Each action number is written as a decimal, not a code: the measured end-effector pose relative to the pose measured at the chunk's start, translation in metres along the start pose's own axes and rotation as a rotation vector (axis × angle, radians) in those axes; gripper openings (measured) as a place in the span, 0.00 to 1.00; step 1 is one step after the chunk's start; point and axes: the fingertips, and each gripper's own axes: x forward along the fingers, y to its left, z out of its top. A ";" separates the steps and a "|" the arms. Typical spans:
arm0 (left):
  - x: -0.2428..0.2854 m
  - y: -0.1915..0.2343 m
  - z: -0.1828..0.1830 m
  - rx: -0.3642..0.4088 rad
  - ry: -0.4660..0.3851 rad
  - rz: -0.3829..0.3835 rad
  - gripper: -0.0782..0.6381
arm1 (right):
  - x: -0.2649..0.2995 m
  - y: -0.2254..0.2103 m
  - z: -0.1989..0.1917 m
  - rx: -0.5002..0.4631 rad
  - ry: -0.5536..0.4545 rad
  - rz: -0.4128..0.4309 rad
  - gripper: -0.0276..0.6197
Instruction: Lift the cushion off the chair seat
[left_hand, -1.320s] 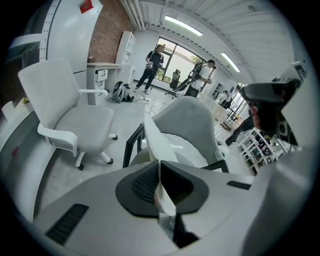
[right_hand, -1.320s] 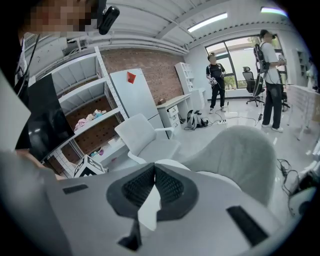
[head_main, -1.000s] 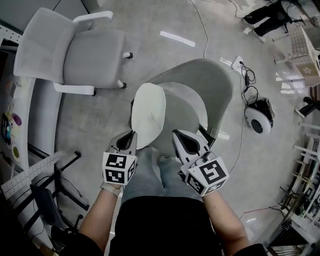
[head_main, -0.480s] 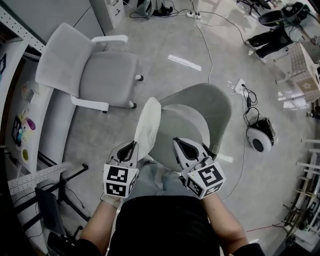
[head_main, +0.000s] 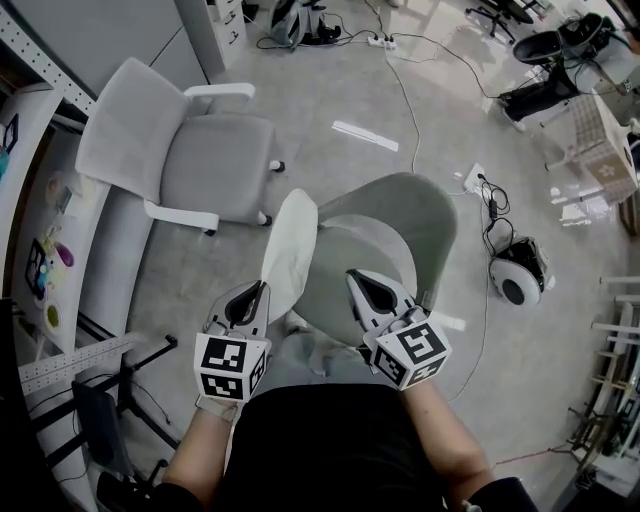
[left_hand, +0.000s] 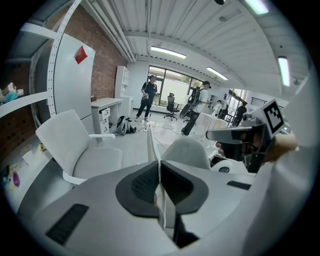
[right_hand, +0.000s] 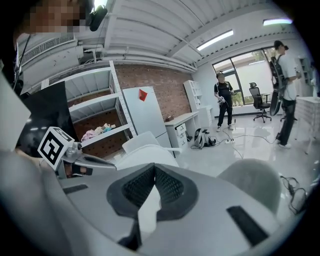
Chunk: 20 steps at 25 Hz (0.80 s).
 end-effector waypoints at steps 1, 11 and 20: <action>0.000 0.001 0.002 -0.014 -0.007 0.000 0.14 | -0.002 -0.004 0.002 -0.004 -0.002 -0.009 0.06; 0.002 -0.004 0.011 -0.046 -0.039 -0.026 0.14 | -0.011 -0.020 0.025 -0.021 -0.044 -0.036 0.06; 0.001 -0.008 0.036 -0.028 -0.075 -0.049 0.14 | -0.010 -0.002 0.024 -0.085 -0.046 -0.018 0.05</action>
